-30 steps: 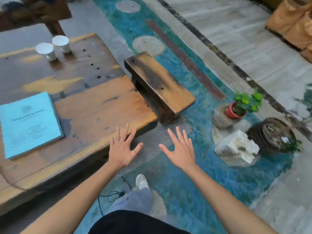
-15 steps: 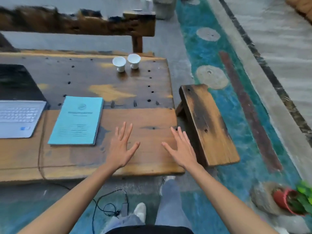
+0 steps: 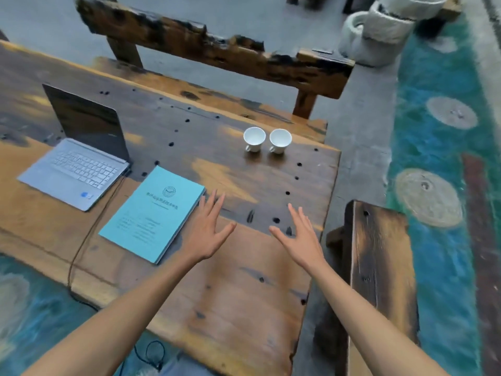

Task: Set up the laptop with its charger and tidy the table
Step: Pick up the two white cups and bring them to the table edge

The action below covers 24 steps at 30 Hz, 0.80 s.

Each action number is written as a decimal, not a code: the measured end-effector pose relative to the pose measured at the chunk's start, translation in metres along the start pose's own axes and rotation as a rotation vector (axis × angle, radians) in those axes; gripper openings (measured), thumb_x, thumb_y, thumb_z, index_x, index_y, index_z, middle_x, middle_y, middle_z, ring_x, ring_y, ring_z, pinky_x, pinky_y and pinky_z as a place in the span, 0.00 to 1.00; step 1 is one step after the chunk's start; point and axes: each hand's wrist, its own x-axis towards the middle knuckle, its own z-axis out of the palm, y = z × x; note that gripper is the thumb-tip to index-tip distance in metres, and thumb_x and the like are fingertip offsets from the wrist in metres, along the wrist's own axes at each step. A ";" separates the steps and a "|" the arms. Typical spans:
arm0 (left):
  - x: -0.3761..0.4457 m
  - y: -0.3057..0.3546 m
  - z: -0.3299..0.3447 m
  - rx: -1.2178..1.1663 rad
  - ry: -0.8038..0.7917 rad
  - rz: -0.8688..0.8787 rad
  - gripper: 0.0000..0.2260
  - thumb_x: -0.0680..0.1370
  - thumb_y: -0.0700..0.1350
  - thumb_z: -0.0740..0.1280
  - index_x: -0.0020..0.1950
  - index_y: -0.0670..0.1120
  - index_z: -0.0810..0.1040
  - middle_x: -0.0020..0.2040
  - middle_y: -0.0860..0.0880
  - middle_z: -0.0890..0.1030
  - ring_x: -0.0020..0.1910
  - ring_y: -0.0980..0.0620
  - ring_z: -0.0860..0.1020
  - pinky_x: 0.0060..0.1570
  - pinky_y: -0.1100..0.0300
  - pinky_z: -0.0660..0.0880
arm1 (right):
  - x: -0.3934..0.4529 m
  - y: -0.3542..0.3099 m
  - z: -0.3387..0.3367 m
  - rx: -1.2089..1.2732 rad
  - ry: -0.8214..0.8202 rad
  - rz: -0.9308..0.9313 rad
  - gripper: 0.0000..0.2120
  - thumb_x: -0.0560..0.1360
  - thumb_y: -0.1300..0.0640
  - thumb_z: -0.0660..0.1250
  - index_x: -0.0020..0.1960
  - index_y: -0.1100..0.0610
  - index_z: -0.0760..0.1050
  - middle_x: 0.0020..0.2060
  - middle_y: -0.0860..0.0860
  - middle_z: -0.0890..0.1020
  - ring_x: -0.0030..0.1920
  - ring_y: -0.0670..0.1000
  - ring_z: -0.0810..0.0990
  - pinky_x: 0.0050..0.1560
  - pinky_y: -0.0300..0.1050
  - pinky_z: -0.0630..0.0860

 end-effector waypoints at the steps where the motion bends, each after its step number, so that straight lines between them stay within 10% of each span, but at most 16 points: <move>1: 0.013 -0.001 -0.003 -0.007 0.002 -0.011 0.35 0.81 0.59 0.63 0.82 0.58 0.49 0.82 0.58 0.41 0.82 0.48 0.41 0.77 0.49 0.47 | 0.014 -0.006 -0.003 0.029 -0.003 0.000 0.44 0.71 0.23 0.63 0.80 0.32 0.49 0.83 0.39 0.48 0.83 0.47 0.46 0.78 0.58 0.56; 11: 0.171 -0.023 -0.018 -0.130 -0.052 -0.098 0.32 0.82 0.52 0.65 0.82 0.50 0.55 0.83 0.50 0.54 0.82 0.48 0.53 0.79 0.48 0.52 | 0.157 -0.051 -0.003 0.452 0.030 0.155 0.34 0.77 0.35 0.68 0.79 0.42 0.63 0.79 0.46 0.67 0.78 0.48 0.65 0.75 0.46 0.62; 17: 0.244 -0.042 0.013 -0.214 -0.059 -0.155 0.27 0.82 0.51 0.65 0.80 0.49 0.63 0.80 0.50 0.62 0.79 0.51 0.61 0.70 0.61 0.56 | 0.238 -0.052 0.005 0.703 0.056 0.318 0.33 0.76 0.39 0.71 0.78 0.41 0.65 0.74 0.47 0.73 0.72 0.47 0.72 0.72 0.56 0.71; 24: 0.298 -0.061 0.041 -0.404 -0.095 -0.297 0.24 0.79 0.52 0.68 0.76 0.54 0.69 0.76 0.50 0.71 0.73 0.48 0.71 0.72 0.48 0.68 | 0.292 -0.046 0.016 0.798 0.052 0.393 0.26 0.77 0.45 0.73 0.73 0.40 0.70 0.70 0.47 0.77 0.66 0.48 0.78 0.67 0.56 0.77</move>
